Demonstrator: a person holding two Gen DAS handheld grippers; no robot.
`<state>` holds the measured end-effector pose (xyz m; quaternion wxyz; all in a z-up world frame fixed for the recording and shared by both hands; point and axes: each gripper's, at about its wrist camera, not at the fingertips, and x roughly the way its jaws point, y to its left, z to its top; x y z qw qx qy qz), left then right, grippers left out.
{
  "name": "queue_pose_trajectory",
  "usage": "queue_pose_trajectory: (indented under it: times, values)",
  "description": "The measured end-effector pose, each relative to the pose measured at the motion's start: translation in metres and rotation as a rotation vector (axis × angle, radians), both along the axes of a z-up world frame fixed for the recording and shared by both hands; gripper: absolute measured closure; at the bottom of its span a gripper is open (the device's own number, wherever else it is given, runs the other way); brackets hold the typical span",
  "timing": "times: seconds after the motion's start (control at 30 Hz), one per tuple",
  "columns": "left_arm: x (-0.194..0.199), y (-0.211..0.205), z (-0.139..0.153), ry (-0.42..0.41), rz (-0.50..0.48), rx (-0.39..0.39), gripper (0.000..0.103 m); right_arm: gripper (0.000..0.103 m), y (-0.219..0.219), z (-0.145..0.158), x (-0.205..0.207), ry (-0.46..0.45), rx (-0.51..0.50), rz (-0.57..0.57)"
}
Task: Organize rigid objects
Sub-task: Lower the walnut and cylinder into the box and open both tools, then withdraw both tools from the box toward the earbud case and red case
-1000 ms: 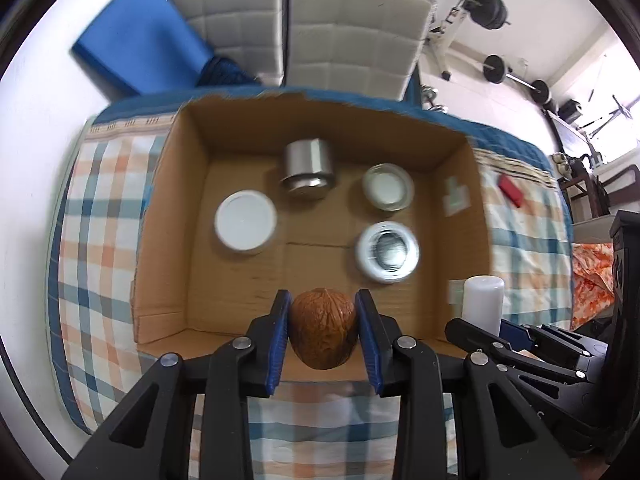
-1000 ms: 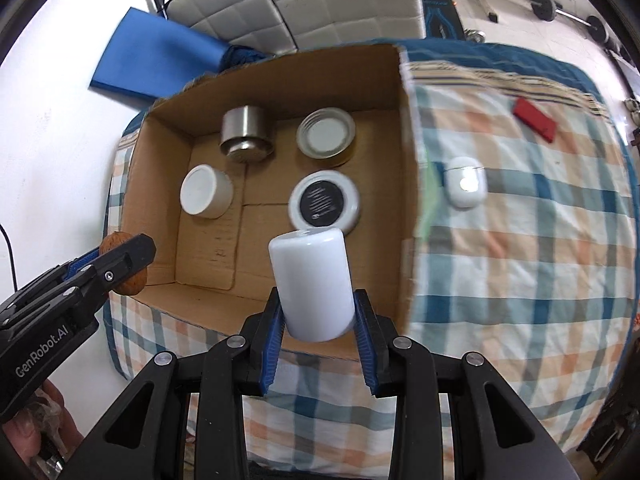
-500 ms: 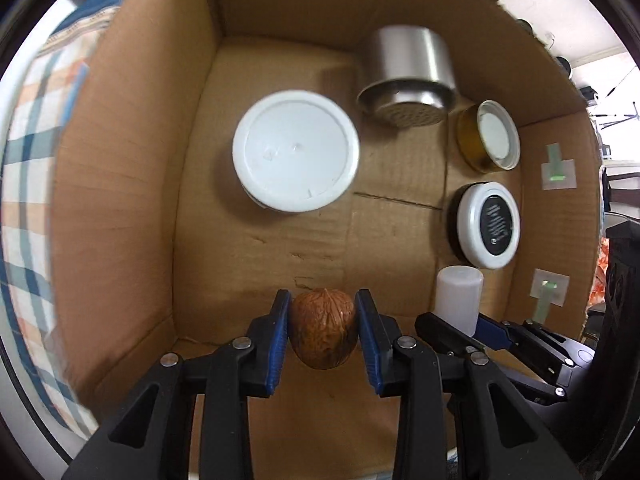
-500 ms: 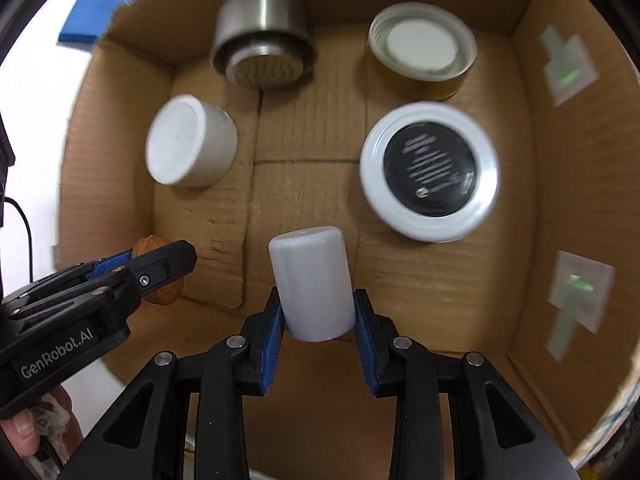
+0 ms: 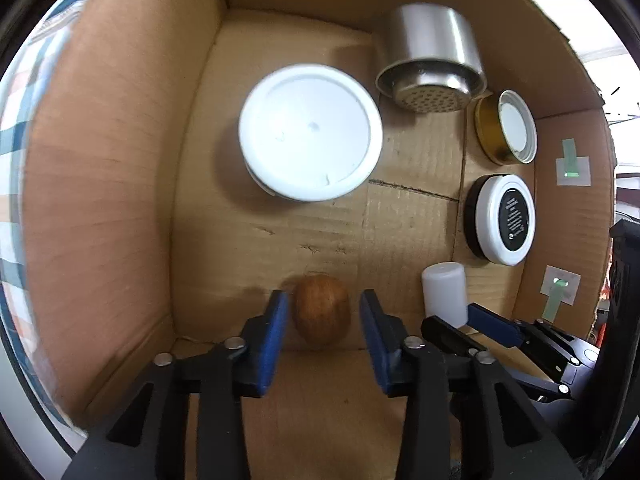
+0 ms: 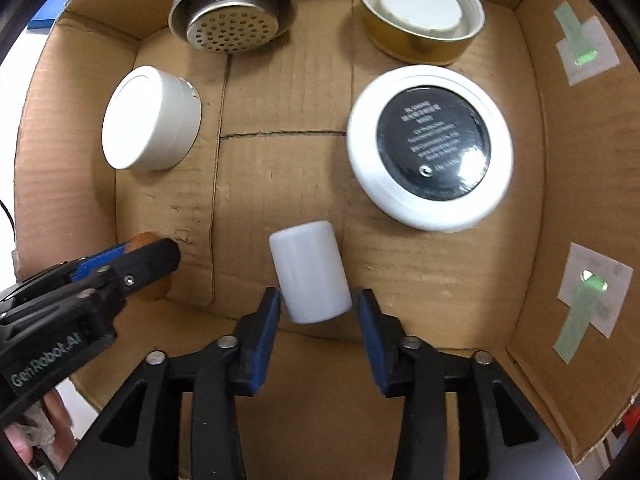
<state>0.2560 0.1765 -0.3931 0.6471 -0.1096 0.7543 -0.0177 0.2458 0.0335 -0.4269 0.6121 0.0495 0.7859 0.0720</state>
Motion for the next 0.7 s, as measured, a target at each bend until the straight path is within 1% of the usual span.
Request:
queue_pose_trajectory:
  times: [0.03,0.07,0.13,0.23,0.27,0.33,0.37,0.4,0.43,0.47,0.53,0.63,0.7]
  values:
    - [0.000,0.000,0.004,-0.008,-0.004,0.005,0.057,0.045,-0.002,0.005,-0.001,-0.009,-0.001,-0.003]
    - [-0.002,0.000,0.010,-0.017,-0.007,0.005,0.052,0.042,-0.003,0.009,-0.001,-0.020,0.002,0.000]
    - [-0.004,-0.002,0.022,-0.039,-0.012,0.002,0.045,0.031,-0.007,0.021,-0.003,-0.044,-0.008,-0.006]
    - [-0.010,-0.005,0.042,-0.087,-0.031,0.036,0.039,0.028,-0.011,0.038,-0.006,-0.071,-0.022,-0.016]
    - [-0.012,-0.005,0.048,-0.100,-0.030,0.045,0.035,0.026,-0.013,0.043,-0.007,-0.083,-0.025,-0.012]
    - [-0.015,-0.001,0.061,-0.125,-0.019,0.058,0.027,0.017,-0.016,0.059,-0.009,-0.120,-0.048,-0.015]
    - [-0.018,-0.001,0.068,-0.140,-0.011,0.062,0.026,0.014,-0.017,0.066,-0.009,-0.135,-0.054,-0.016]
    - [-0.022,-0.001,0.074,-0.152,-0.008,0.069,0.026,0.007,-0.018,0.073,-0.010,-0.153,-0.064,-0.016]
    - [-0.019,0.000,0.082,-0.168,-0.008,0.083,0.019,0.001,-0.021,0.081,-0.011,-0.171,-0.075,-0.021]
    - [-0.022,0.000,0.089,-0.185,-0.011,0.100,0.009,0.000,-0.023,0.089,-0.013,-0.191,-0.080,-0.028]
    - [-0.025,-0.004,0.103,-0.217,-0.015,0.113,0.002,0.000,-0.022,0.105,-0.015,-0.231,-0.101,-0.025]
    - [-0.030,-0.007,0.117,-0.236,-0.012,0.106,0.002,0.000,-0.028,0.131,-0.022,-0.277,-0.109,-0.019]
    - [-0.037,-0.009,0.130,-0.264,-0.018,0.115,0.002,0.000,-0.032,0.148,-0.029,-0.313,-0.113,-0.022]
